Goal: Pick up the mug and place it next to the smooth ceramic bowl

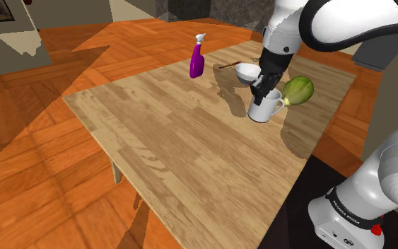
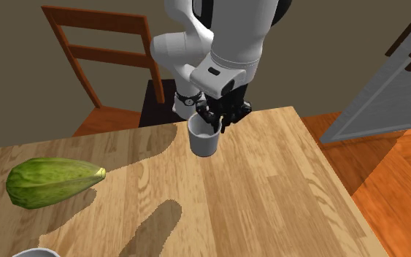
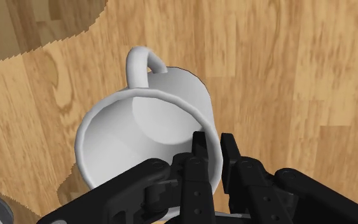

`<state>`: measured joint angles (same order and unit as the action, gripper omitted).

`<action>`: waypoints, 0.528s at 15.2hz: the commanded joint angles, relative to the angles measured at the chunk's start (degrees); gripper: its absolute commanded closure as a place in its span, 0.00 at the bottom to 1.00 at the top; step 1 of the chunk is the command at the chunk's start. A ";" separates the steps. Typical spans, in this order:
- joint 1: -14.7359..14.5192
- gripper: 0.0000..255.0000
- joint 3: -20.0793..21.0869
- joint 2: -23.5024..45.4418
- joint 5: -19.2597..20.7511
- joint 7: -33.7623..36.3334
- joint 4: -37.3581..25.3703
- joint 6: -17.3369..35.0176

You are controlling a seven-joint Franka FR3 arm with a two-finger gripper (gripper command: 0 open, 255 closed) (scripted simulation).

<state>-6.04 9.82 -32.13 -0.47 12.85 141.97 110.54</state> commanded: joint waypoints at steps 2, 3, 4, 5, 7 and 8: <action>0.06 1.00 -0.20 -0.36 0.06 -0.22 -2.14 -2.50; 0.07 1.00 -0.25 -0.45 0.08 -0.28 -2.84 -3.29; 0.09 1.00 -0.30 -0.53 0.09 -0.33 -3.55 -4.08; 0.10 1.00 -0.35 -0.60 0.11 -0.38 -4.27 -4.86; 0.14 1.00 -0.43 -0.68 0.15 -0.48 -5.75 -6.42; 0.15 1.00 -0.47 -0.70 0.17 -0.52 -6.31 -7.00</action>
<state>-5.92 9.39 -32.95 -0.34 12.38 136.50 104.27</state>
